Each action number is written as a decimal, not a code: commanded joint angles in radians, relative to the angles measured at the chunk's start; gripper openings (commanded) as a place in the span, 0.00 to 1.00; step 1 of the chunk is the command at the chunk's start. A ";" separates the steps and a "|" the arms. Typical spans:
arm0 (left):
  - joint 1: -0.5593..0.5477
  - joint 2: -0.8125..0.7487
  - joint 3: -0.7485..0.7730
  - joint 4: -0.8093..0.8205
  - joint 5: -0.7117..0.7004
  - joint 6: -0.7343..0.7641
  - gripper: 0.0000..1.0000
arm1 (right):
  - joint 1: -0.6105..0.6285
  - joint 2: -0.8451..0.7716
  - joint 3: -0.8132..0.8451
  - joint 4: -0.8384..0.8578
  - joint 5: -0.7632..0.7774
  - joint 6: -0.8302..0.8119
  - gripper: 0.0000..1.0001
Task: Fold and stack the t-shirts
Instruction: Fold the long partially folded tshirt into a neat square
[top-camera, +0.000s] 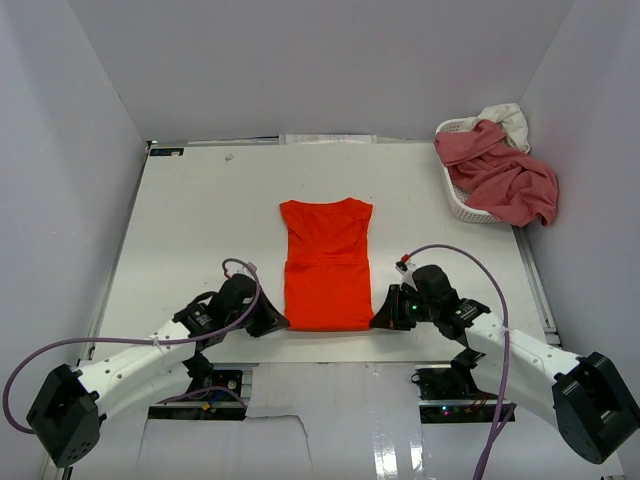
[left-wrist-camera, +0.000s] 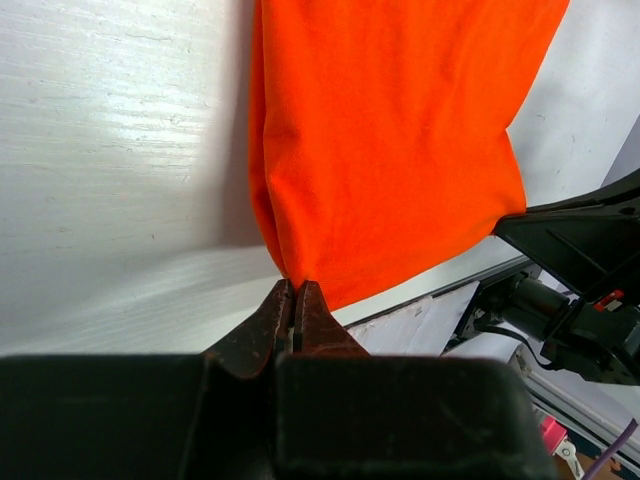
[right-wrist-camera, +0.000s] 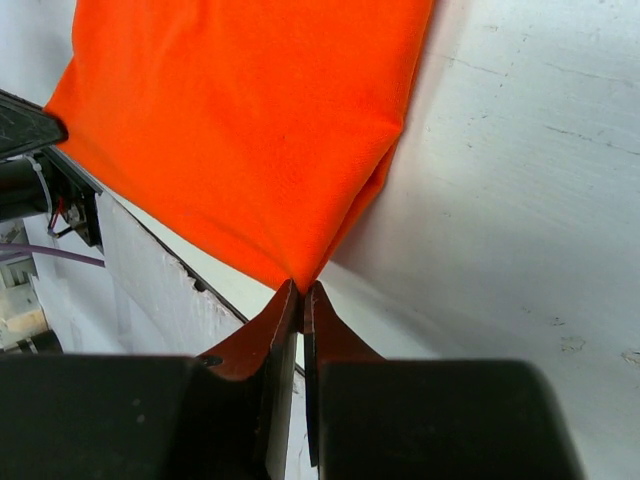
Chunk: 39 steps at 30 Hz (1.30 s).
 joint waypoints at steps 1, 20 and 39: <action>-0.009 -0.010 0.053 -0.047 -0.056 -0.024 0.00 | 0.001 -0.007 0.043 -0.025 0.008 -0.024 0.08; -0.009 0.009 0.346 -0.222 -0.224 0.075 0.00 | 0.001 -0.053 0.316 -0.240 0.072 -0.106 0.08; 0.044 0.270 0.647 -0.155 -0.307 0.190 0.00 | -0.006 0.195 0.700 -0.304 0.167 -0.224 0.08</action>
